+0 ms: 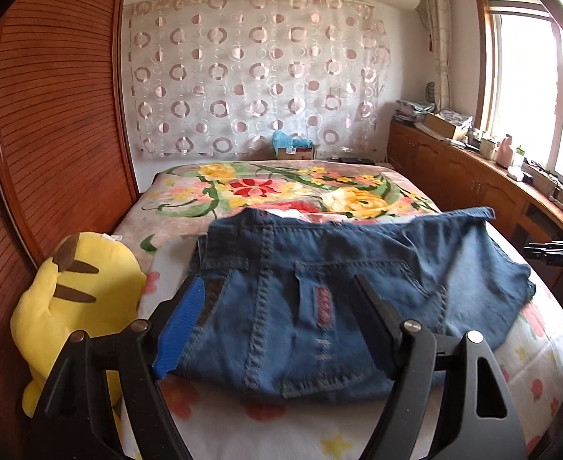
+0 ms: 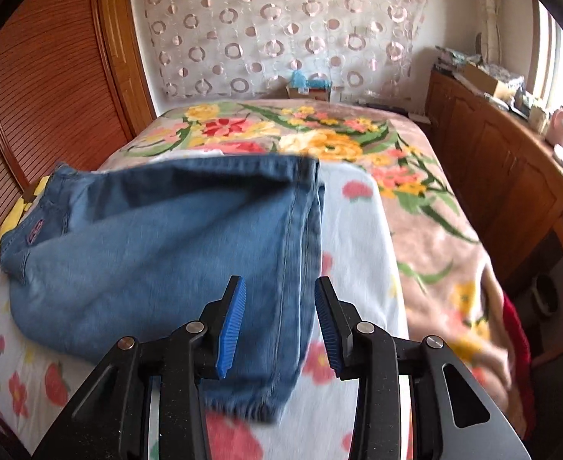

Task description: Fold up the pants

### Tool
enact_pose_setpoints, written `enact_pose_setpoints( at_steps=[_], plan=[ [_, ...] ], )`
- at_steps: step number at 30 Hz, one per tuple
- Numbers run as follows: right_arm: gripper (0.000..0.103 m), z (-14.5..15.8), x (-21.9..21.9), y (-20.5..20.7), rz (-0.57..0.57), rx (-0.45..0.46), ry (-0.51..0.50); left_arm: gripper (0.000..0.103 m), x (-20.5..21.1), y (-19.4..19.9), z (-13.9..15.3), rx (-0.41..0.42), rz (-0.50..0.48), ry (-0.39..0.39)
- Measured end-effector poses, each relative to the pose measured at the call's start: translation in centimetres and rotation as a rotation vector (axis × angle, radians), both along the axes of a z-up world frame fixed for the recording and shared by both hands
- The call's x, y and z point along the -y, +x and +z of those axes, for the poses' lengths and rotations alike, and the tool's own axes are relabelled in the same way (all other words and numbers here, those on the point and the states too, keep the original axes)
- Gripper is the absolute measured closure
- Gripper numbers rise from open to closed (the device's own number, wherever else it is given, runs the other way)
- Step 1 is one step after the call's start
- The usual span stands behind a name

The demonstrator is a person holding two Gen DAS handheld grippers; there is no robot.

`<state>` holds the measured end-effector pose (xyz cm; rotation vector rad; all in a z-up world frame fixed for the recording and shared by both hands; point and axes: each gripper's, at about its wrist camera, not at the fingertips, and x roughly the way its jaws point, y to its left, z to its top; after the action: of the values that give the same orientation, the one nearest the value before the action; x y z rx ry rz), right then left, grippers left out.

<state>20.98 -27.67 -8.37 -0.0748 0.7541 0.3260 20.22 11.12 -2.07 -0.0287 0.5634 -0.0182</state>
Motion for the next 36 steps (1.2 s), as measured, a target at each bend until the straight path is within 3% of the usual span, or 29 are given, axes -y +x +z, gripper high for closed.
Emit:
enact_pose_setpoints(
  at_steps=[6, 7, 9, 16, 21, 23, 25, 27, 36],
  plan=[
    [0.064, -1.3, 0.5, 0.3, -0.030, -0.070, 0.041, 0.025, 1.0, -2.2, -0.5, -0.012, -0.009, 0.002],
    [0.068, -1.3, 0.5, 0.3, -0.031, -0.068, 0.048, 0.025, 1.2, -2.6, -0.6, -0.013, -0.009, 0.001],
    [0.089, -1.2, 0.1, 0.0, -0.008, -0.073, 0.057, 0.025, 1.4, -3.4, -0.7, -0.014, -0.009, 0.002],
    [0.093, 1.6, 0.2, -3.3, 0.050, 0.008, 0.097, 0.025, 1.8, -4.7, -0.9, -0.017, -0.012, 0.010],
    [0.093, -0.3, 0.8, -3.7, 0.014, -0.002, 0.023, 0.025, 1.0, -4.1, -1.6, -0.032, 0.008, -0.003],
    [0.087, -1.0, 1.1, -3.5, -0.028, -0.009, -0.002, 0.025, 0.6, -3.9, -1.9, -0.037, 0.018, -0.012],
    [0.068, -1.5, 1.8, -3.0, -0.068, -0.020, 0.015, 0.025, 0.4, -3.8, -2.1, -0.041, 0.021, -0.016],
    [0.059, -1.8, 2.0, -3.0, -0.081, -0.026, 0.023, 0.025, 0.3, -3.8, -2.4, -0.044, 0.025, -0.009],
    [0.055, -3.3, 0.5, -2.6, -0.083, -0.047, 0.032, 0.025, -0.4, -3.7, -3.3, -0.060, 0.049, -0.006]
  ],
)
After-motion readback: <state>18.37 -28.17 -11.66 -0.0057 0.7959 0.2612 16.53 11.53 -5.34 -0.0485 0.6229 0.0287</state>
